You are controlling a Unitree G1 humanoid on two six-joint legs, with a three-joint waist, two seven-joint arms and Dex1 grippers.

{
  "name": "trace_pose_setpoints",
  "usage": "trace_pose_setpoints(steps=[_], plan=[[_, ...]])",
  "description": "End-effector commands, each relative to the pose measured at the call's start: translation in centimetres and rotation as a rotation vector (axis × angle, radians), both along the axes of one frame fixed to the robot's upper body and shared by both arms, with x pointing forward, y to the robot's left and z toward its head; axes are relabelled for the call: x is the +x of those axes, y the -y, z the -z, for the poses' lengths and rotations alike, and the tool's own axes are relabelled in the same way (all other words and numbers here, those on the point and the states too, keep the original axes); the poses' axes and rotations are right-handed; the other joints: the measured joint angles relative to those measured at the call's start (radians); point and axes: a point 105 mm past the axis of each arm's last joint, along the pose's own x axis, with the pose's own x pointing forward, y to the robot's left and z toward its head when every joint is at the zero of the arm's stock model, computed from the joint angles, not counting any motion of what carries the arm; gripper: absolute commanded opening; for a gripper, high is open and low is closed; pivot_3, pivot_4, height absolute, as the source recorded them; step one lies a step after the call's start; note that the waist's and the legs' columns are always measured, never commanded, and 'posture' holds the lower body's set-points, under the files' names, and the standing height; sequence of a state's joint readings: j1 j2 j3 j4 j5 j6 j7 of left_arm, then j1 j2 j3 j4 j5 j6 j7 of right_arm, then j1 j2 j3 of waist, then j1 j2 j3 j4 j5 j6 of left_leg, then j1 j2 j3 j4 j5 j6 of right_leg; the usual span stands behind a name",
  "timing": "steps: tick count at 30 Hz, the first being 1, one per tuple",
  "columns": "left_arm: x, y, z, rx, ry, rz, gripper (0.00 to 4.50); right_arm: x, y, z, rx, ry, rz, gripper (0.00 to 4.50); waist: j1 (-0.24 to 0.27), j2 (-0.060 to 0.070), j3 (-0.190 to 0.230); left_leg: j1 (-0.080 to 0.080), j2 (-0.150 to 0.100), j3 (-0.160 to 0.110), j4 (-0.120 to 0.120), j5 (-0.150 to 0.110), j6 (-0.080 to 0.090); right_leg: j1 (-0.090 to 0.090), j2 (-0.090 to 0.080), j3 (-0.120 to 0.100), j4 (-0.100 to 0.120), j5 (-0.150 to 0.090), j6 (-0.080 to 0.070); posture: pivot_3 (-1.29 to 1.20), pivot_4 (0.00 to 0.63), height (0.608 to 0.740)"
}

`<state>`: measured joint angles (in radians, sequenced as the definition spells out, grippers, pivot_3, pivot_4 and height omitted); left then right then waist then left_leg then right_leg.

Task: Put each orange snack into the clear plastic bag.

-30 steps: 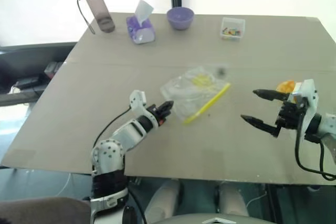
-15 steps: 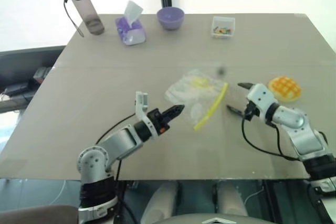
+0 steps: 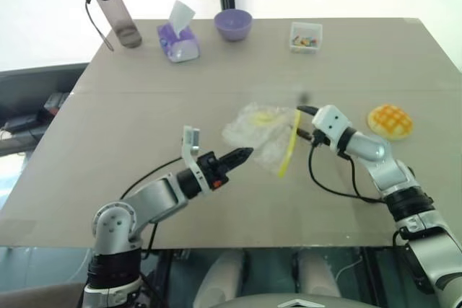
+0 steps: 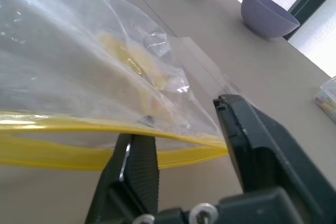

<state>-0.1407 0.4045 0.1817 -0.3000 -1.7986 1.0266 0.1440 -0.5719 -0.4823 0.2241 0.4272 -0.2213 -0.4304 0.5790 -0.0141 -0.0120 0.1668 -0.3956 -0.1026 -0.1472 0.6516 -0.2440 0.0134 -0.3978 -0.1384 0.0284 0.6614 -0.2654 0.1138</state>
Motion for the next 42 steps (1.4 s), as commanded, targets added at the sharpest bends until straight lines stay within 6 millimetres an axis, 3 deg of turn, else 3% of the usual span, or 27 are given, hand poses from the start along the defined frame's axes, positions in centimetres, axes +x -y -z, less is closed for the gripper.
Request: trace_pose_setpoints(steps=[1,2,6,11,16,19,21,23,26,31,37,42], plan=[[-0.6,0.1,-1.3,-0.033,0.044,0.031,0.0,0.1,-0.4,-1.7,0.028,0.068,-0.022,0.36,-0.001,0.0,0.0,0.0,0.0,0.0,0.0,0.0,0.0,0.0,0.0,0.0,0.0,0.0,0.0,0.0,0.15,0.74],[-0.6,-0.1,-1.2,-0.03,0.044,0.029,0.0,0.0,-0.5,-1.7,0.03,0.072,-0.024,0.06,-0.001,0.0,0.0,0.0,0.0,0.0,0.0,0.0,0.0,0.0,0.0,0.0,0.0,0.0,0.0,0.0,0.15,0.74],[0.0,-0.8,-0.8,0.01,0.037,0.005,0.0,-0.1,-0.5,-2.1,0.037,0.085,-0.024,0.06,-0.001,0.0,0.0,0.0,0.0,0.0,0.0,0.0,0.0,0.0,0.001,0.001,0.0,0.0,0.0,0.0,0.15,0.74],[2.5,-2.5,-0.1,0.149,0.114,-0.112,0.0,-0.1,-0.2,-3.2,0.059,0.121,0.003,0.06,-0.001,0.0,0.0,0.0,0.0,0.001,0.0,0.0,0.0,0.0,0.001,0.001,0.0,0.0,0.0,0.0,0.15,0.74],[6.2,-4.8,0.1,0.359,0.216,-0.291,2.02,1.0,-0.1,-5.2,0.088,0.234,0.158,0.0,0.0,0.0,0.0,0.0,0.0,0.0,-0.001,0.0,-0.001,-0.001,0.002,0.001,0.0,0.001,-0.001,0.0,0.15,0.74],[7.9,-5.7,-1.2,0.474,0.344,-0.377,2.02,1.6,-0.1,-5.6,0.088,0.257,0.248,0.0,-0.002,0.0,0.0,0.0,0.0,0.001,-0.001,0.0,-0.001,-0.001,0.002,0.001,0.0,0.001,-0.001,0.0,0.15,0.74],[8.9,-5.8,-2.7,0.605,0.488,-0.417,2.02,2.7,0.7,-5.7,-0.08,0.345,0.417,0.0,0.0,0.0,0.0,-0.001,0.0,0.001,-0.002,0.0,-0.001,-0.002,0.002,0.001,0.0,0.001,-0.001,0.0,0.15,0.74],[9.5,-5.0,-4.1,0.748,0.653,-0.419,2.02,3.4,1.1,-6.1,-0.134,0.364,0.521,0.0,0.0,0.0,0.0,-0.005,0.0,0.001,-0.002,0.001,-0.002,-0.007,0.002,0.001,0.001,0.002,-0.002,0.0,0.15,0.74],[9.7,-2.2,-5.5,0.937,0.901,-0.348,2.02,4.0,0.2,-6.6,-0.186,0.367,0.575,0.0,-0.003,0.0,0.0,-0.005,0.0,0.002,-0.003,0.002,-0.003,-0.007,0.002,0.001,0.001,0.002,-0.003,0.0,0.15,0.74],[8.9,2.6,-6.7,1.041,1.191,-0.215,2.02,5.0,-1.0,-6.6,-0.222,0.302,0.657,0.0,-0.011,0.0,0.0,-0.005,0.0,0.003,-0.006,0.002,-0.003,-0.01,0.002,0.003,0.001,0.002,-0.003,0.0,0.15,0.74],[8.6,5.0,-4.3,1.099,1.178,-0.12,2.02,5.2,-2.6,-7.1,-0.284,0.313,0.7,0.0,-0.027,0.0,0.0,-0.01,0.001,0.002,-0.006,0.002,-0.003,-0.014,0.002,0.003,0.002,0.002,-0.003,0.0,0.15,0.74],[9.7,4.6,-3.4,1.224,1.133,-0.151,2.02,5.0,-3.7,-6.7,-0.282,0.301,0.681,0.0,-0.031,0.0,0.0,-0.01,0.0,0.002,-0.005,0.002,-0.004,-0.015,0.003,0.002,0.003,0.002,-0.003,0.0,0.15,0.74]])
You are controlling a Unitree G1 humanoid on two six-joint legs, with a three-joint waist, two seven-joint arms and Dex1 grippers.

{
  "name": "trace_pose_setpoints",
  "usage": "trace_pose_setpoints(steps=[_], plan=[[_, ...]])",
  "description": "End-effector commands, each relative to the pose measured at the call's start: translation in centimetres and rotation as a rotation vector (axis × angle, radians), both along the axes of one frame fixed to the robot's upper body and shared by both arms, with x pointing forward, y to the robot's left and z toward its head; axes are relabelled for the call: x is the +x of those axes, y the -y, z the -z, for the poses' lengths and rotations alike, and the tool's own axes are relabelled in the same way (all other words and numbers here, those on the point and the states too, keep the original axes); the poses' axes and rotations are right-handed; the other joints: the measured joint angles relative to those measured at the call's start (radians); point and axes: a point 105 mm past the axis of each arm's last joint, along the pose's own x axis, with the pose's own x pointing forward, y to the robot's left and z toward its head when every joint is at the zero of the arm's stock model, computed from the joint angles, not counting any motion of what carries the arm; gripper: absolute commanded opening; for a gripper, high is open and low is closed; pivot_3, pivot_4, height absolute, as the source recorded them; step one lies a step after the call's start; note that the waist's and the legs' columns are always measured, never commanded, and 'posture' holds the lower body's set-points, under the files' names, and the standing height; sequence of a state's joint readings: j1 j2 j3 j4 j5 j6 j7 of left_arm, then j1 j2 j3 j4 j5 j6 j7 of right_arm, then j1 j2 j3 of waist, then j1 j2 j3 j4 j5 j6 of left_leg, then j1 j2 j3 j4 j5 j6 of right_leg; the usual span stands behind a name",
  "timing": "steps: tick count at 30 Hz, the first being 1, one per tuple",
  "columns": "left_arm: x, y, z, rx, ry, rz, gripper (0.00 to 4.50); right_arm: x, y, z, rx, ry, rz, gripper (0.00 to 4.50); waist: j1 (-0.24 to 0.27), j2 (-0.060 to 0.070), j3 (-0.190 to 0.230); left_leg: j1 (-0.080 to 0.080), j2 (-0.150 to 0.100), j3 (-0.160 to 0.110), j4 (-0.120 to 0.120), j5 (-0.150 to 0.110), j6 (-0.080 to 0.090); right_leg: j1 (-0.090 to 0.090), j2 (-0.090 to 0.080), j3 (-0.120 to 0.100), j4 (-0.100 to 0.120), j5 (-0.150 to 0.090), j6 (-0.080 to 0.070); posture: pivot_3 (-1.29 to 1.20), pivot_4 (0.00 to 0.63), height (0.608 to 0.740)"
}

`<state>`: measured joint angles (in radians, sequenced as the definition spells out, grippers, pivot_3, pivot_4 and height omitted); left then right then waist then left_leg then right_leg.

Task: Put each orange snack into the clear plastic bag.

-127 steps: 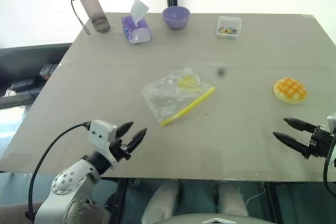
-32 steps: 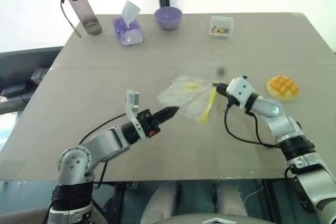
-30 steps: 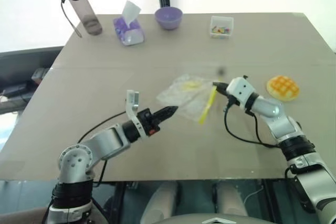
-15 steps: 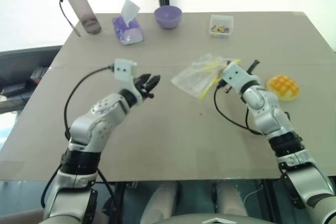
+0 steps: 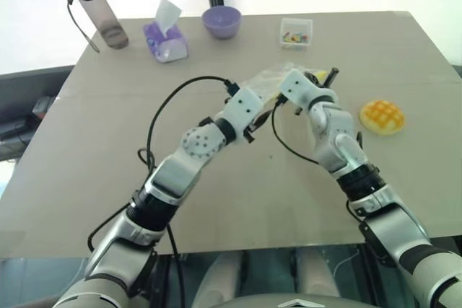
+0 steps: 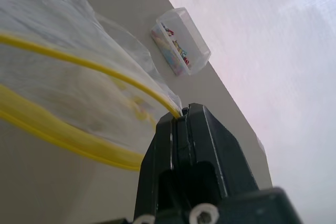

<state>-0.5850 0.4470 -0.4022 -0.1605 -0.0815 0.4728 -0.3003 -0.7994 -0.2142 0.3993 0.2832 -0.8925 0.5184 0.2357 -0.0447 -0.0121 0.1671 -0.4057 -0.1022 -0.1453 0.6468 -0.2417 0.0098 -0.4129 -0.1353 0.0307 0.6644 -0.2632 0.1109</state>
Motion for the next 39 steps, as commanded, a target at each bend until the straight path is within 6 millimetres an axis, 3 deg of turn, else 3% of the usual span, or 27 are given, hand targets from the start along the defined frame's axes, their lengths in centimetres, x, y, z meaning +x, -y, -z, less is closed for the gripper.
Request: trace_pose_setpoints(steps=[1,18,21,23,27,31,36,39], plan=[[0.4,-0.2,-0.6,0.039,0.035,-0.038,2.02,-0.2,-1.2,-1.5,0.0,0.048,-0.03,0.0,0.0,0.0,0.0,0.0,0.0,0.0,0.0,0.0,0.0,0.0,0.0,0.0,0.0,0.0,0.0,0.0,0.15,0.74],[1.3,-0.6,-0.1,0.06,0.044,-0.096,2.02,-0.2,-1.2,-1.4,-0.006,0.047,-0.039,0.0,0.001,0.0,0.0,-0.001,0.0,-0.001,0.002,0.0,0.0,0.0,0.0,0.0,0.001,0.0,0.0,0.0,0.15,0.74],[1.4,-0.6,0.0,0.06,0.044,-0.101,1.28,-0.4,-1.2,-1.2,-0.003,0.04,-0.046,0.0,0.0,0.0,0.0,-0.001,0.0,-0.001,0.002,0.0,0.0,0.0,0.0,0.0,0.001,0.0,0.0,0.0,0.15,0.74],[1.5,-0.6,0.2,0.064,0.042,-0.103,0.27,-0.4,-1.3,-1.2,0.0,0.036,-0.049,0.0,0.0,0.0,0.0,-0.001,0.0,-0.001,0.002,0.0,0.0,0.0,0.0,0.0,0.001,0.0,0.0,0.0,0.15,0.74],[1.6,-0.9,0.7,0.085,0.035,-0.123,0.12,-0.6,-1.4,-0.9,0.014,0.017,-0.058,0.0,0.0,0.0,0.0,-0.001,0.0,-0.001,0.002,0.0,0.0,0.0,0.0,0.0,0.001,0.0,0.0,0.0,0.15,0.74],[1.8,-1.3,1.1,0.098,0.03,-0.14,0.0,-1.0,-1.2,-1.1,0.021,0.031,-0.068,1.13,0.0,0.0,0.0,-0.001,0.0,-0.001,0.002,0.0,0.0,0.0,0.0,0.0,0.001,0.0,0.0,0.0,0.15,0.74],[1.8,-1.4,1.1,0.095,0.031,-0.144,0.0,-1.9,-0.4,-1.8,0.044,0.065,-0.085,3.56,0.001,0.0,0.0,-0.001,0.0,-0.001,0.003,0.0,0.0,0.0,0.0,-0.001,0.001,0.0,0.0,0.0,0.15,0.74],[1.9,-1.5,1.0,0.085,0.033,-0.151,0.0,-2.5,0.4,-1.6,0.068,0.071,-0.061,3.56,0.001,0.0,0.0,-0.002,0.0,-0.001,0.003,0.0,0.0,0.0,0.0,-0.001,0.002,0.0,0.0,0.0,0.15,0.74]])
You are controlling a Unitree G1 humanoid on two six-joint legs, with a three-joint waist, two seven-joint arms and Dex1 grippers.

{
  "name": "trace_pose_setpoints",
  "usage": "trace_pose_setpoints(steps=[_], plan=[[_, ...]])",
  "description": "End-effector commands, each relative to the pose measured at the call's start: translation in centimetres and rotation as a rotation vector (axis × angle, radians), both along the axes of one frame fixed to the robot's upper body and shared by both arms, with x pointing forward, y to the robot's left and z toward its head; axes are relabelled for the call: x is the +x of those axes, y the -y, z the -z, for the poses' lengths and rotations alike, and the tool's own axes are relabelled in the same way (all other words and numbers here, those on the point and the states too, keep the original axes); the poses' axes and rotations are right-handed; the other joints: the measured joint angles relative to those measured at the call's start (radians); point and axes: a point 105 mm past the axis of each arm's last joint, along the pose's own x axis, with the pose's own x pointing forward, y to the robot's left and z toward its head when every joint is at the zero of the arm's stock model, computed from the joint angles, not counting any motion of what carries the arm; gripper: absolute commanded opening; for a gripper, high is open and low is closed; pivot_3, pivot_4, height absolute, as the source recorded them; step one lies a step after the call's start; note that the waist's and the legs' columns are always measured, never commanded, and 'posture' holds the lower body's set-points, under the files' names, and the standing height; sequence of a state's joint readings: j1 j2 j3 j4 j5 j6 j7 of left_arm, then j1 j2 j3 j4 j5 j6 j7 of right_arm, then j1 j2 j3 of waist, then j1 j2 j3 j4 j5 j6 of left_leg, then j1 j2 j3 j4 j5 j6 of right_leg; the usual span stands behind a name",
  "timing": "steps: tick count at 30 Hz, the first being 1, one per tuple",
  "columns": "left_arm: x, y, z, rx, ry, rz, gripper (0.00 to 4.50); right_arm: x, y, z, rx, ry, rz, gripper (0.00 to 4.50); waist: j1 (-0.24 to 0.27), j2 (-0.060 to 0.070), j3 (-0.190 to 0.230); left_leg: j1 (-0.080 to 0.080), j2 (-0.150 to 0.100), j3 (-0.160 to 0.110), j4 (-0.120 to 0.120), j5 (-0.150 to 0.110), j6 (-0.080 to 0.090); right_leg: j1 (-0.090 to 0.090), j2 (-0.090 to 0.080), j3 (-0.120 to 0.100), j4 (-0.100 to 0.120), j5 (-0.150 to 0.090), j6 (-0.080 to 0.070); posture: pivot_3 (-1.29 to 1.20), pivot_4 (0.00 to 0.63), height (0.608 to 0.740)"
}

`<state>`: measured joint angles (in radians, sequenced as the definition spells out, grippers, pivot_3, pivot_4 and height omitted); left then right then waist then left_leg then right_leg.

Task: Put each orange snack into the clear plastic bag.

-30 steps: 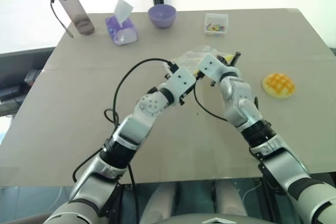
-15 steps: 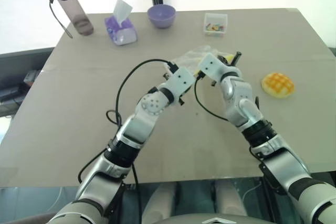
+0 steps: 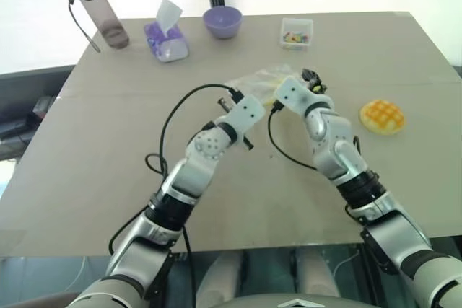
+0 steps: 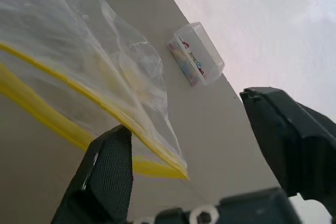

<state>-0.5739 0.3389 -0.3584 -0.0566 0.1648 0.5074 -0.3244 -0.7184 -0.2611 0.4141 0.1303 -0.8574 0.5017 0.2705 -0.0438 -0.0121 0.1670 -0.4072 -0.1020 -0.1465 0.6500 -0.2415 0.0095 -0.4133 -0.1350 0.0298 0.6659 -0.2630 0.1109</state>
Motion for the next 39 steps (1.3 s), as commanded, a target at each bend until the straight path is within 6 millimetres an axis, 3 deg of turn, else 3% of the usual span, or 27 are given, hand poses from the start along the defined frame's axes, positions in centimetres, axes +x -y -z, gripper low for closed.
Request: trace_pose_setpoints(steps=[1,4,7,9,10,26,39], plan=[[0.2,-0.3,-1.1,-0.021,0.043,-0.009,0.0,-1.0,0.8,-1.4,0.05,0.06,0.018,3.56,0.001,0.0,0.0,0.0,0.0,0.0,0.0,0.0,0.0,0.0,0.0,0.0,0.0,0.0,0.0,0.0,0.15,0.74],[0.3,-0.2,-1.2,-0.026,0.045,-0.009,0.0,-1.4,0.9,-0.5,0.029,0.043,0.01,2.68,0.001,0.0,0.0,0.0,0.0,0.0,0.001,0.0,0.0,0.0,0.0,0.0,0.001,0.0,0.0,0.0,0.15,0.74],[0.2,-0.1,-1.2,-0.032,0.044,-0.002,0.0,-1.6,0.4,0.1,0.022,0.03,-0.014,1.16,0.001,0.0,0.0,0.0,0.0,0.0,0.001,0.0,0.0,0.0,0.0,0.0,0.001,0.0,0.0,0.0,0.15,0.74],[0.2,0.1,-1.2,-0.035,0.044,0.005,0.0,-1.6,0.2,0.2,0.028,0.023,-0.021,0.29,0.0,0.0,0.0,0.0,0.0,0.0,0.002,0.0,0.0,0.0,0.0,0.0,0.002,0.0,0.0,0.0,0.15,0.74],[0.1,0.2,-1.3,-0.036,0.045,0.01,0.0,-1.5,0.1,0.3,0.03,0.018,-0.025,0.05,0.0,0.0,0.0,0.0,0.0,0.0,0.002,0.0,0.0,0.0,0.0,0.0,0.002,0.0,0.0,0.0,0.15,0.74],[-0.9,1.6,-2.6,-0.079,0.057,0.081,0.0,-0.2,-0.9,1.2,0.048,-0.03,-0.064,0.05,0.0,0.0,0.0,0.0,0.0,0.0,0.002,0.0,0.0,0.0,0.0,0.0,0.003,0.0,0.0,0.0,0.15,0.74],[-0.2,0.4,-2.0,-0.105,0.029,-0.005,0.0,0.9,1.4,0.7,0.24,-0.047,0.107,0.05,0.0,0.0,0.0,0.001,0.0,0.0,0.003,0.0,0.0,0.0,0.0,0.0,0.004,0.0,0.0,0.0,0.15,0.74]])
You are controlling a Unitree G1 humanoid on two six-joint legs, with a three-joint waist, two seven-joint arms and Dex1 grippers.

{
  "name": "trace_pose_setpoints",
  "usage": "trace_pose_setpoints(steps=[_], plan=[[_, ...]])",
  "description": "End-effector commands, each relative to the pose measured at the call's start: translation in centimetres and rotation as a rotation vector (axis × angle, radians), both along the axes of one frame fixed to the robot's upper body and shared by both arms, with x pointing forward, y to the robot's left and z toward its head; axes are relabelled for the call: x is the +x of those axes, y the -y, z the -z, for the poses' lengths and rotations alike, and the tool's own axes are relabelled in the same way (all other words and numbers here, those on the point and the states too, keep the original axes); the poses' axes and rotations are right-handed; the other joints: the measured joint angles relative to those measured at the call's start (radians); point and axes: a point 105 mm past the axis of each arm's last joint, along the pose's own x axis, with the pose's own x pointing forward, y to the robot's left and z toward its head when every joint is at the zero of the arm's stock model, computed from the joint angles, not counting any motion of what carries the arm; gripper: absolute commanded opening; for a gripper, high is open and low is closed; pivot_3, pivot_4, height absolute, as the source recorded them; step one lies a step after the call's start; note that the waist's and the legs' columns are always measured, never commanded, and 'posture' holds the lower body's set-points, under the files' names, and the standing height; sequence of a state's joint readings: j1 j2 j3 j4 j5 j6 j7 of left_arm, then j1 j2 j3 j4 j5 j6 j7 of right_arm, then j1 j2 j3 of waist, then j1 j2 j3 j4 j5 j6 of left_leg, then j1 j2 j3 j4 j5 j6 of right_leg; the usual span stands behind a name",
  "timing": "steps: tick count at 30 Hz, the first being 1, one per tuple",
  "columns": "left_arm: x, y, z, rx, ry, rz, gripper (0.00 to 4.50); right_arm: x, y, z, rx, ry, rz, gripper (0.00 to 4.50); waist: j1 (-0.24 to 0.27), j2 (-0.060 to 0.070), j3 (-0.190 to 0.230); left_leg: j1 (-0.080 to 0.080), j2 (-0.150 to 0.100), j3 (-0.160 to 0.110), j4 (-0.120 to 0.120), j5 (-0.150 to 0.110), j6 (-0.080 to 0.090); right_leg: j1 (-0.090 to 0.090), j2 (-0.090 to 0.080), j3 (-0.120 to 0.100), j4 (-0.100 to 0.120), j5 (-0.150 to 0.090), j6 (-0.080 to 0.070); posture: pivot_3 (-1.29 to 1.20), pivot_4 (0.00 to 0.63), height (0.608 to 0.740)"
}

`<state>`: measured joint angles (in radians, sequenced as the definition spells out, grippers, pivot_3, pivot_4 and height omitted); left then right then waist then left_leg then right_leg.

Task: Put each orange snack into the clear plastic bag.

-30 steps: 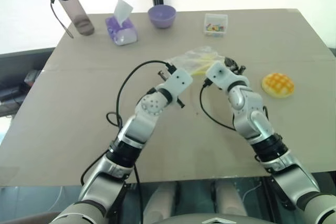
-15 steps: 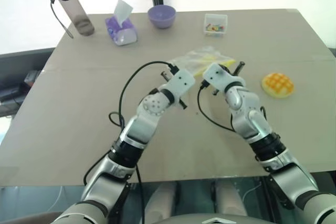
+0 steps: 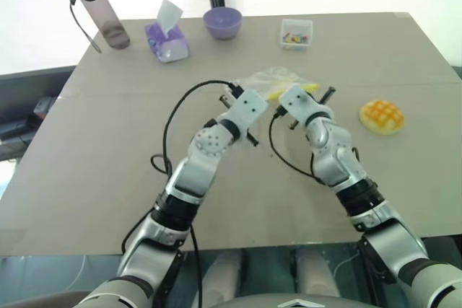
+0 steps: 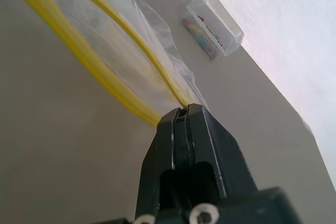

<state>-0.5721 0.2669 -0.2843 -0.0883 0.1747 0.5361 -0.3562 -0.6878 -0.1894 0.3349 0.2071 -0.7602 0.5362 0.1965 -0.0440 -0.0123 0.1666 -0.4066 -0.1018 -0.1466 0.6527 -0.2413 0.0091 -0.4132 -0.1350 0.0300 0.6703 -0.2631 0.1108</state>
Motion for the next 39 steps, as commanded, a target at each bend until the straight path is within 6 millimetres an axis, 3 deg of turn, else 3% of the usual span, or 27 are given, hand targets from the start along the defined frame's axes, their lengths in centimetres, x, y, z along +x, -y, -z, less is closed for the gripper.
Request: trace_pose_setpoints(steps=[1,9,25,33,39], plan=[[-0.1,0.1,-0.8,-0.013,0.031,-0.002,0.0,0.4,0.3,-1.9,0.075,0.038,0.038,0.05,0.0,0.0,0.0,0.0,0.0,0.0,0.0,0.0,0.0,0.0,0.0,0.0,0.0,0.0,0.0,0.0,0.15,0.74],[-0.2,0.5,-0.8,-0.017,0.029,0.021,0.0,0.4,-0.6,-2.2,0.082,0.043,-0.01,0.05,0.0,0.0,0.0,0.0,0.0,0.0,0.0,0.0,0.0,0.0,0.0,0.0,0.001,0.0,0.0,0.0,0.15,0.74],[-1.0,1.4,0.0,0.037,0.033,0.089,0.0,-0.5,-2.5,-1.9,-0.107,0.093,-0.16,0.05,0.0,0.0,0.0,0.0,0.0,0.0,0.0,0.0,0.0,0.0,0.0,0.0,0.001,0.0,0.0,0.0,0.15,0.74],[-1.4,2.0,0.2,0.094,0.061,0.142,0.0,-0.6,-1.8,-1.4,-0.363,0.175,-0.211,0.05,0.001,0.0,0.0,0.0,0.0,0.0,0.0,0.0,0.0,0.0,0.0,0.0,0.001,0.0,0.0,0.0,0.15,0.74],[-0.5,0.8,0.1,0.075,0.055,0.066,0.0,-0.4,-0.3,-2.0,-0.36,0.187,-0.169,0.05,0.0,0.0,0.0,0.0,0.0,0.001,0.0,0.0,0.0,0.0,0.0,0.0,0.001,0.0,0.0,0.0,0.15,0.74]])
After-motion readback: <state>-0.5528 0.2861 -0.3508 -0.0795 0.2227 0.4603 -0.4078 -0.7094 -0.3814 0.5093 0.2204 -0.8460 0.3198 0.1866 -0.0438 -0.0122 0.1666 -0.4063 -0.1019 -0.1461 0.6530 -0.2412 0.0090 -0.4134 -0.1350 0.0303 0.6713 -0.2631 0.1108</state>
